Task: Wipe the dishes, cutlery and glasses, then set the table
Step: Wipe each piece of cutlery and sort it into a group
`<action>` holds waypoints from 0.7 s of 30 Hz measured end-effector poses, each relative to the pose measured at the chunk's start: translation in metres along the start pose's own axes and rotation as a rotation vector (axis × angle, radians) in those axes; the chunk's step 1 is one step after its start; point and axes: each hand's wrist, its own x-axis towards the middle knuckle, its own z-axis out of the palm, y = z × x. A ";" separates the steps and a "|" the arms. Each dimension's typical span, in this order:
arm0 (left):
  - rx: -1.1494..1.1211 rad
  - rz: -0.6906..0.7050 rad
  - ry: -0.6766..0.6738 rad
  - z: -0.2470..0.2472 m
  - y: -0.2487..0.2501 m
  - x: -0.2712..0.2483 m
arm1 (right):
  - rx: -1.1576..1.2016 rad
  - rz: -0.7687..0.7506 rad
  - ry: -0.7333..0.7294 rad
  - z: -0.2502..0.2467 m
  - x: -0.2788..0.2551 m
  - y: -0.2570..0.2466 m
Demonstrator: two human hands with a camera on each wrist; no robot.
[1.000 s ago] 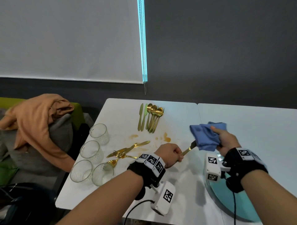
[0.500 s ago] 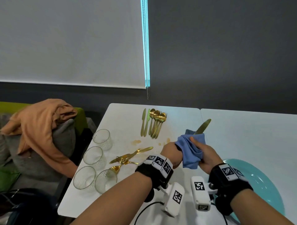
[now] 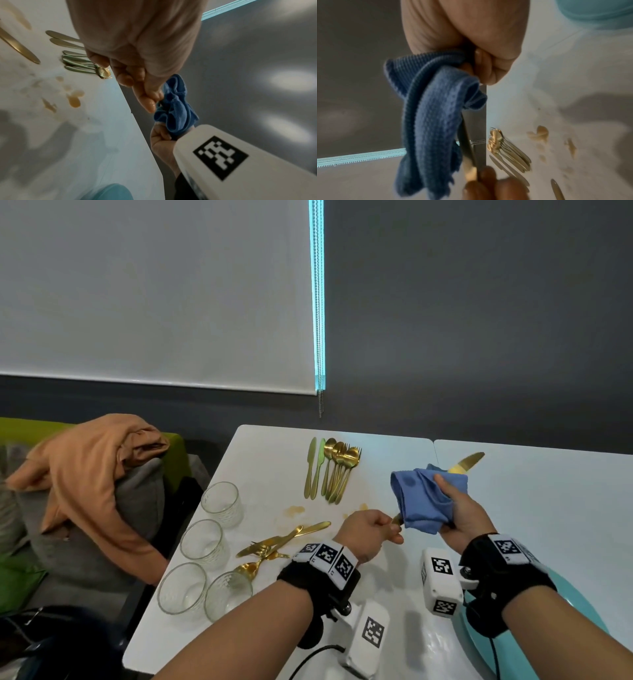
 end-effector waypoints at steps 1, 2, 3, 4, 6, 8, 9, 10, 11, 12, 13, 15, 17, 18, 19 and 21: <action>0.024 0.008 0.030 -0.001 0.001 0.002 | 0.002 0.018 -0.021 0.004 -0.003 0.004; 0.086 0.024 0.052 -0.001 0.004 0.004 | -0.008 0.039 -0.052 0.007 -0.006 0.008; 0.175 0.029 0.055 -0.001 0.005 0.009 | -0.031 0.064 -0.086 0.012 -0.009 0.012; 0.260 -0.020 0.043 0.001 0.005 0.013 | -0.073 0.089 -0.113 0.015 -0.010 0.017; 0.418 -0.031 0.057 0.001 0.006 0.017 | -0.155 0.118 -0.132 0.020 -0.009 0.021; 0.498 -0.010 0.003 -0.003 0.005 0.022 | -0.240 0.110 -0.128 0.019 -0.003 0.019; 0.527 0.002 -0.021 -0.008 0.003 0.026 | -0.290 0.102 -0.118 0.017 0.001 0.016; 0.492 0.031 -0.006 -0.016 0.001 0.029 | -0.349 0.093 -0.106 0.014 0.006 0.015; 0.430 0.040 0.009 -0.024 0.000 0.033 | -0.406 0.086 -0.097 0.012 0.010 0.013; 0.357 0.036 0.017 -0.033 -0.001 0.040 | -0.457 0.087 -0.094 0.010 0.013 0.013; 0.278 0.044 0.042 -0.041 -0.001 0.046 | -0.503 0.092 -0.090 0.010 0.017 0.014; 0.142 0.055 0.098 -0.053 0.005 0.059 | -0.596 0.102 -0.095 0.013 0.024 0.017; 0.113 0.076 0.137 -0.058 0.011 0.075 | -0.688 0.105 -0.124 0.023 0.030 0.020; 0.129 0.083 0.137 -0.058 0.015 0.082 | -0.746 0.100 -0.143 0.030 0.034 0.022; 0.150 0.089 0.126 -0.057 0.017 0.089 | -0.813 0.090 -0.161 0.038 0.038 0.024; 0.176 0.059 0.105 -0.058 0.015 0.104 | -0.932 0.069 -0.179 0.052 0.048 0.026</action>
